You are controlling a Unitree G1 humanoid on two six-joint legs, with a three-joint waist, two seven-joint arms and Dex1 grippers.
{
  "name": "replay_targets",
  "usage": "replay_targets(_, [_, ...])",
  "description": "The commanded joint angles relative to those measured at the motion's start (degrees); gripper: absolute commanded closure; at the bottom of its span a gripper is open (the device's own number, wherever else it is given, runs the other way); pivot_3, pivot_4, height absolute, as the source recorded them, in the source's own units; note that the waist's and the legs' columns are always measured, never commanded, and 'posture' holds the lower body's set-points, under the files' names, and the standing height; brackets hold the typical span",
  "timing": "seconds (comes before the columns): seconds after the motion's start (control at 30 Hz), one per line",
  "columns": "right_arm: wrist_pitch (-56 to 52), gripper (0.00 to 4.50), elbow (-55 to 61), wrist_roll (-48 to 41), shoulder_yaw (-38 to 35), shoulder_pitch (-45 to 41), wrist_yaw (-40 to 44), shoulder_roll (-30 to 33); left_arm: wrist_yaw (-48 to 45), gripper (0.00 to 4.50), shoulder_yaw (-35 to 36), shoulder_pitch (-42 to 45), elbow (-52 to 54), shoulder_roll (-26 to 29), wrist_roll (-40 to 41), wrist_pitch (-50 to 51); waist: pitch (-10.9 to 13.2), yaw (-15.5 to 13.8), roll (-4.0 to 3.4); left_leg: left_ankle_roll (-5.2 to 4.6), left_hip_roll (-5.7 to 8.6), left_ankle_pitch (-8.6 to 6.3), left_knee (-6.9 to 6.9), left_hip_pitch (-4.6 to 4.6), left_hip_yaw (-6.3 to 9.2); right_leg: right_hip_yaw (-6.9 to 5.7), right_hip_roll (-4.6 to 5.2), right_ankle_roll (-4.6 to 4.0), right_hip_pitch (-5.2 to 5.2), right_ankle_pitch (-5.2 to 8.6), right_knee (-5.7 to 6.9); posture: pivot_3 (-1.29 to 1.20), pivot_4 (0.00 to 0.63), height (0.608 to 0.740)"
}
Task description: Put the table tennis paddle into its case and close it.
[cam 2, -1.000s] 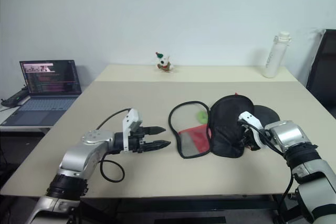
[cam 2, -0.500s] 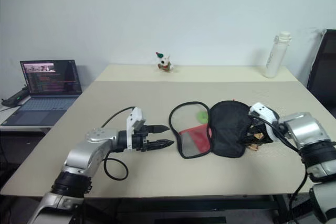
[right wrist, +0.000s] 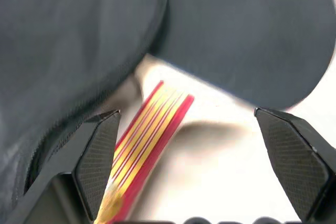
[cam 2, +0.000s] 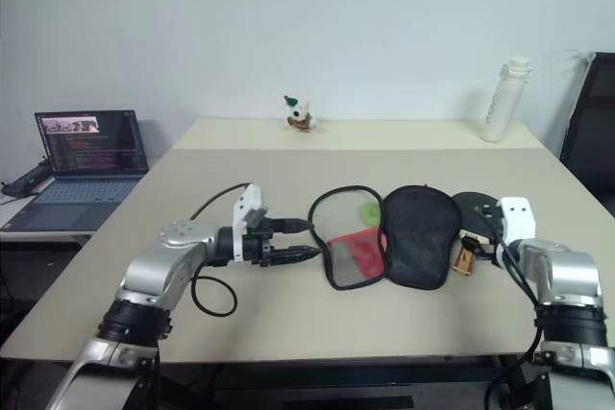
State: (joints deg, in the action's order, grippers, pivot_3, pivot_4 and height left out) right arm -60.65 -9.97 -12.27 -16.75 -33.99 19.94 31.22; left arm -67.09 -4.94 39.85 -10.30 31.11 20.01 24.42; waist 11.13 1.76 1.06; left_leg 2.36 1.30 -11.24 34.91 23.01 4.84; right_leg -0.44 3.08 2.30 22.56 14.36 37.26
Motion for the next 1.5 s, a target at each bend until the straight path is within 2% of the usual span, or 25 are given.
replay_targets(0.03, [-1.44, 0.02, 5.49, -0.73, -2.71, 0.53, -3.46, -0.98, -0.60, 0.96, 0.09, 1.97, -0.51, -0.27, 0.02, -1.35, -0.01, 0.00, -0.01, 0.00, 0.00, 0.00, 0.01, 0.00, 0.00, 0.00, 0.00, 0.04, 0.00, 0.02, 0.00, 0.00, 0.150, 0.740])
replay_targets(0.4, [1.46, 0.02, 4.14, 0.79, 2.80, 1.81, -5.84, -3.62, 0.11, 0.96, 0.02, 2.65, -1.14, -0.40, -0.05, -1.97, -0.01, 0.04, 0.00, -0.01, -0.01, 0.00, 0.01, -0.02, -0.01, 0.01, -0.02, 0.08, -0.01, 0.04, 0.03, 0.00, 0.150, 0.740])
replay_targets(0.57, [4.76, 0.02, -2.22, 2.11, 5.56, -0.32, -5.77, -3.64, 0.44, 0.96, 0.21, 2.56, -0.72, -0.34, -0.02, -1.80, -0.03, 0.10, 0.03, -0.01, -0.01, 0.00, 0.02, -0.04, -0.02, 0.02, -0.03, 0.05, -0.03, 0.02, 0.04, 0.00, 0.150, 0.740])
replay_targets(0.7, [7.47, 0.02, -9.01, 3.14, 5.03, -2.45, -6.34, -3.18, 0.68, 0.96, 0.23, 2.54, -0.68, -0.39, -0.20, -1.90, -0.06, 0.14, 0.08, -0.04, -0.03, 0.02, 0.09, -0.21, -0.03, 0.02, -0.03, 0.13, -0.22, -0.05, 0.01, 0.00, 0.150, 0.740])
replay_targets(0.87, [12.32, 1.12, -17.56, 4.03, 4.08, -5.85, -8.50, -2.14, 0.84, 0.96, 0.19, 2.36, -0.56, -0.44, -0.40, -1.99, -0.09, 0.11, 0.14, -0.21, -0.01, 0.15, 0.20, -0.24, -0.04, 0.04, -0.02, 0.17, -0.34, -0.27, -0.09, 0.00, 0.150, 0.740])
replay_targets(1.0, [15.03, 2.43, -21.74, 4.12, 3.46, -7.51, -10.23, -1.58, 0.88, 0.96, 0.13, 2.15, -0.37, -0.48, -0.60, -2.08, -0.10, 0.09, 0.16, -0.29, 0.01, 0.20, 0.24, -0.21, -0.07, 0.09, -0.01, 0.25, -0.36, -0.41, -0.17, 0.00, 0.150, 0.740])
replay_targets(1.1, [16.44, 3.26, -23.07, 4.01, 2.52, -7.92, -11.47, -0.77, 0.91, 0.96, 0.21, 2.05, -0.32, -0.50, -0.58, -2.02, -0.11, 0.02, 0.17, -0.29, 0.01, 0.20, 0.24, -0.19, -0.07, 0.09, -0.01, 0.25, -0.35, -0.42, -0.18, 0.00, 0.150, 0.740])
replay_targets(1.13, [16.77, 3.41, -23.11, 3.90, 2.11, -8.01, -11.90, -0.40, 0.92, 0.96, 0.31, 2.00, -0.22, -0.44, -0.51, -1.92, -0.11, -0.08, 0.17, -0.29, 0.01, 0.20, 0.23, -0.18, -0.06, 0.08, -0.01, 0.25, -0.35, -0.42, -0.19, 0.00, 0.150, 0.740])
replay_targets(1.5, [18.12, 3.41, -19.86, 2.00, -3.74, -10.71, -15.01, 7.51, 1.67, 0.96, 1.44, 0.34, 0.81, 0.12, 0.35, -1.05, -0.02, -0.11, 0.02, -0.30, 0.07, 0.19, -0.02, 0.10, -0.20, 0.19, 0.07, 0.28, 0.03, -0.39, -0.27, 0.00, 0.150, 0.740])
